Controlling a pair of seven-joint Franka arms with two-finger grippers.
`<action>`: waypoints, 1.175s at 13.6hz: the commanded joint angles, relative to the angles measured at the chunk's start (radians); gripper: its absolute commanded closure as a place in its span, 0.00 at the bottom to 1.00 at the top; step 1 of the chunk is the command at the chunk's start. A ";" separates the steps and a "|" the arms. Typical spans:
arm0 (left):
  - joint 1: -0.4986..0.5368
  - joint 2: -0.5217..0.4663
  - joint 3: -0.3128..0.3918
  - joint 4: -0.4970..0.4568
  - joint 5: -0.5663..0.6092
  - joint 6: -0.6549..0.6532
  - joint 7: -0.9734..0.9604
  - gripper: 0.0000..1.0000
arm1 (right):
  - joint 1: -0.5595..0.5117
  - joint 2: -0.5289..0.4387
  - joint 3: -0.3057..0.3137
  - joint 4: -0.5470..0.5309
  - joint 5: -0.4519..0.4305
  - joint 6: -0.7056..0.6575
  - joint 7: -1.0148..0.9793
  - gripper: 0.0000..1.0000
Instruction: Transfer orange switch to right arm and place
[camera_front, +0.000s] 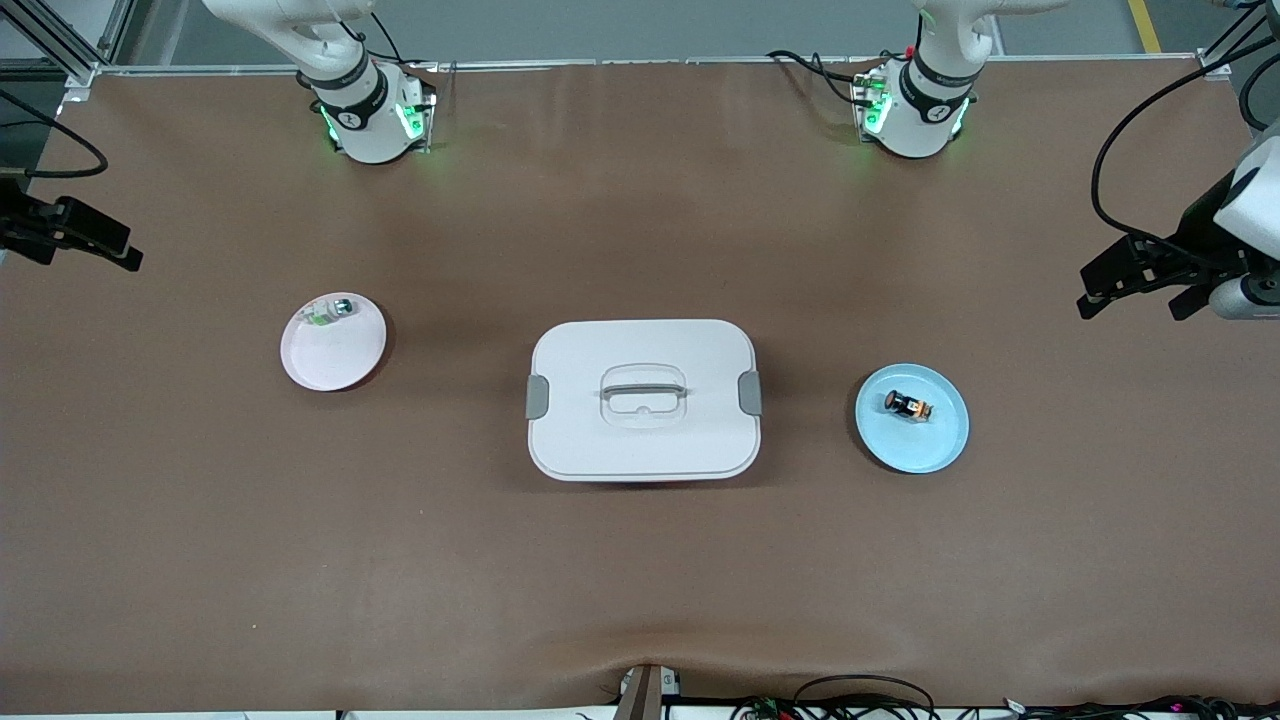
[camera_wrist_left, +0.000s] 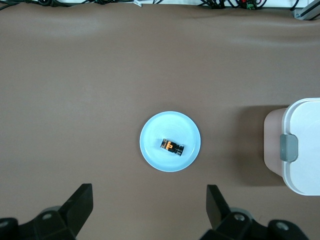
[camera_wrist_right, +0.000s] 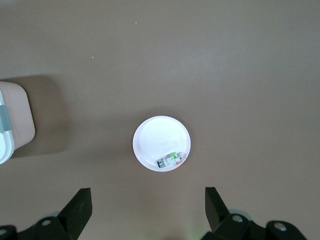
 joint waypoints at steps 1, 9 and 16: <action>0.008 0.008 -0.011 0.023 -0.002 -0.022 -0.004 0.00 | -0.009 -0.012 0.002 0.008 -0.001 -0.020 -0.005 0.00; 0.015 0.006 -0.013 0.025 -0.018 -0.022 -0.001 0.00 | -0.009 -0.009 0.004 0.012 -0.001 -0.005 -0.005 0.00; 0.005 0.024 -0.014 0.016 -0.003 -0.064 -0.002 0.00 | -0.010 -0.009 0.004 0.014 0.002 0.000 -0.005 0.00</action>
